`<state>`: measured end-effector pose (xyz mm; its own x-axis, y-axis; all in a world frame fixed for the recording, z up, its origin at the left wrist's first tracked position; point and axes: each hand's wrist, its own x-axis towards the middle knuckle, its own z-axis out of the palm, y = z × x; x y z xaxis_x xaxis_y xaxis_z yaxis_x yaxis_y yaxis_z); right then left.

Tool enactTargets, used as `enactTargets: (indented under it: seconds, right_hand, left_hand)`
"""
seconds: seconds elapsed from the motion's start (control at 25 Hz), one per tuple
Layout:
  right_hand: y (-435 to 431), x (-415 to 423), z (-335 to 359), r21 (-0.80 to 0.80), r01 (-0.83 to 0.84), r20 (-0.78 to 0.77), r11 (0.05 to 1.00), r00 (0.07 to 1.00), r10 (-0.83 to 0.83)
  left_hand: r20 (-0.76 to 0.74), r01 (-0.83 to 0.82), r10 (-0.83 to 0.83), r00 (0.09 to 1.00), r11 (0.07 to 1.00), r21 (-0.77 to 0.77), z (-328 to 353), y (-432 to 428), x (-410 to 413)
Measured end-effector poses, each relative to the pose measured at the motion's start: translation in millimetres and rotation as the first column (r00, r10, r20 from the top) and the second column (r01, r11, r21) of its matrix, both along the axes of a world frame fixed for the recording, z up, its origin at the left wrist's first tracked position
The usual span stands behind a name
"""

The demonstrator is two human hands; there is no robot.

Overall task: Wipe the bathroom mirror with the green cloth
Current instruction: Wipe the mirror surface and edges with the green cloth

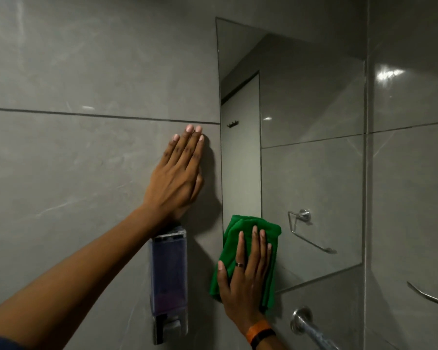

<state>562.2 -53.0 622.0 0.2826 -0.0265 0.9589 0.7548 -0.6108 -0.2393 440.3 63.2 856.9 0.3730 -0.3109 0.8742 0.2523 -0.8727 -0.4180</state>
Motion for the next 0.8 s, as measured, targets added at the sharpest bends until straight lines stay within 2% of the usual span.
enactTargets:
  seconds: [0.2, 0.4, 0.68, 0.8]
  right_hand:
    - [7.5, -7.4, 77.9, -0.072, -0.069, 0.144, 0.995, 0.986, 0.079]
    - [12.7, -12.3, 199.7, -0.104, -0.077, 0.272, 0.992, 0.957, 0.103]
    - [19.4, -10.0, 350.6, -0.046, -0.117, 0.311, 0.992, 0.942, 0.126]
    - [17.0, -15.3, 389.4, -0.071, -0.141, 0.307, 0.988, 0.939, 0.156]
  left_hand:
    - [0.011, -0.003, 0.004, 1.000, 1.000, -0.024, 0.3, 2.2, -1.8]
    - [0.056, -0.008, 0.011, 0.998, 0.998, -0.059, 19.6, 9.1, -9.6]
    - [0.136, -0.068, 0.078, 0.988, 0.994, -0.082, 84.4, 33.8, -31.8]
    - [0.097, -0.060, 0.070, 0.993, 0.993, -0.099, 111.6, 39.1, -42.7]
